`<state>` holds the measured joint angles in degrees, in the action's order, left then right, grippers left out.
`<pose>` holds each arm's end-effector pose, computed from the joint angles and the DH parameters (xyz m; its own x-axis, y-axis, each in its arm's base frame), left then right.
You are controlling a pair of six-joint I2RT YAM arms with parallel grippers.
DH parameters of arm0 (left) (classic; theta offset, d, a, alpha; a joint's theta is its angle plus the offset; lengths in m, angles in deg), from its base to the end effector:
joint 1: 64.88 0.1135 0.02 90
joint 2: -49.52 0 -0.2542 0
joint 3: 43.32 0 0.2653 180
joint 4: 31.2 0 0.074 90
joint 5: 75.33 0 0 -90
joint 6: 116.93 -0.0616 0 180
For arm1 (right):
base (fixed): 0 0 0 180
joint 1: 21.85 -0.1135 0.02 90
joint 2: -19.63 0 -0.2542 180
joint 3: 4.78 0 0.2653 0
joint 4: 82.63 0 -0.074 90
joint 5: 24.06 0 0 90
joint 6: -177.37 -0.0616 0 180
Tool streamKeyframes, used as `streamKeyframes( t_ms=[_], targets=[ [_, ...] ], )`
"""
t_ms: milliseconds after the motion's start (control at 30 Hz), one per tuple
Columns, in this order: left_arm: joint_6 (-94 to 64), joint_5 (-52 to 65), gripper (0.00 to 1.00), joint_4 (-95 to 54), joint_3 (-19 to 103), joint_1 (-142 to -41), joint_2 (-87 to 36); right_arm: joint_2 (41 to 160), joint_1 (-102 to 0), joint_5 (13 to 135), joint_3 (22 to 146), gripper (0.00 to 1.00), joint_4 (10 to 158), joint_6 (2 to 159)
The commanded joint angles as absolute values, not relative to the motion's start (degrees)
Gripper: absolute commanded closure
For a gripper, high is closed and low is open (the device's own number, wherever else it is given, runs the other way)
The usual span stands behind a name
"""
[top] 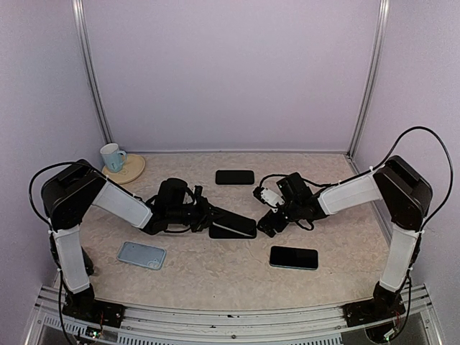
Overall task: Put the phone into the phone case
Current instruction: Install the phone into the phone case.
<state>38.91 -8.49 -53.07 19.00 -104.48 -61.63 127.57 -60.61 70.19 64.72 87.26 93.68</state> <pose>0.2949 -0.2754 0.0916 -0.9241 -0.3242 -0.2021 0.0317 0.4622 -0.8862 0.3057 0.2513 0.0889 -0.5081 -0.5485 -0.6641 -0.7228 0.6908 -0.0175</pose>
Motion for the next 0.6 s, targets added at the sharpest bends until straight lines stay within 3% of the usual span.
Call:
streamKeyframes(
  t_ms=[0,567],
  targets=[
    [39.9,-6.7,1.00,-52.0,19.5,-105.5,-63.6,129.8,-63.7,73.8,65.5,0.05,87.1,92.8],
    [40.4,-7.3,1.00,-59.2,17.8,-106.9,-65.8,130.0,-65.1,76.1,65.2,0.01,87.5,93.6]
  ],
)
